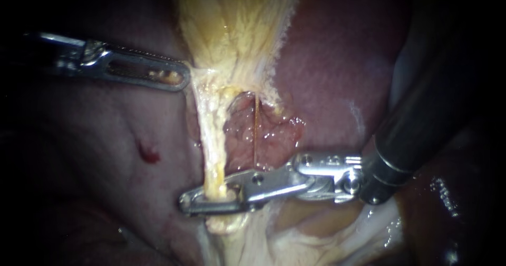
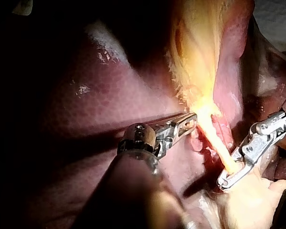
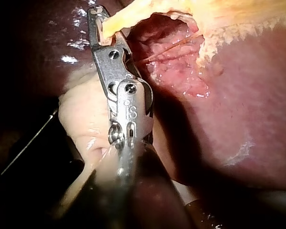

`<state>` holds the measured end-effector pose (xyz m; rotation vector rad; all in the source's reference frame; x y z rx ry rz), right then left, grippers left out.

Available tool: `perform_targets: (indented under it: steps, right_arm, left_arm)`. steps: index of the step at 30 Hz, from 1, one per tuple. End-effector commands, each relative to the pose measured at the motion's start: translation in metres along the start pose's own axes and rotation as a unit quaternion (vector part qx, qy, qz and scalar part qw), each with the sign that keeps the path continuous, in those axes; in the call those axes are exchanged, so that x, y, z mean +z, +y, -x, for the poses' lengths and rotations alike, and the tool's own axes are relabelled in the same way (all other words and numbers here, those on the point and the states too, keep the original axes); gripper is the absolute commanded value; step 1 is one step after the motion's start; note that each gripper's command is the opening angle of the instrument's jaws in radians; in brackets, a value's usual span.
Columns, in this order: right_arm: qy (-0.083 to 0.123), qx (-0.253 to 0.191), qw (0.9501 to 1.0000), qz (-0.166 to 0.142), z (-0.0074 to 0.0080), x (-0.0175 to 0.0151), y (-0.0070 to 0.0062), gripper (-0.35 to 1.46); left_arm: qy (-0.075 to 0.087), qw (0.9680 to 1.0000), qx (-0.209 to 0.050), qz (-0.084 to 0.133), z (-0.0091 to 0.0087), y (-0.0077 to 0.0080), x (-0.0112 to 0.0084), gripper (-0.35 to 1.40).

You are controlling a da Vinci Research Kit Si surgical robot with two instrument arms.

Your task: Clipping first clip left tube

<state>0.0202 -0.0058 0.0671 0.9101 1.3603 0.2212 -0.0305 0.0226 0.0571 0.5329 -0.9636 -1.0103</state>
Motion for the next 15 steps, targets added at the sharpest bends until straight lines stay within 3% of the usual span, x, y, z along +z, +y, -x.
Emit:
perform_targets:
  steps: [1, 15]
  right_arm:
    - [-0.001, 0.000, 1.0000, -0.001, 0.0001, 0.0000, 0.0000, -0.35]
    - [-0.001, 0.008, 1.0000, -0.003, 0.0003, -0.0002, 0.0004, -0.35]
  left_arm:
    - [0.000, 1.0000, 0.000, 0.000, 0.0000, 0.0000, 0.0000, -0.35]
    - [0.000, 1.0000, 0.000, 0.000, 0.0000, 0.0000, 0.0000, -0.35]
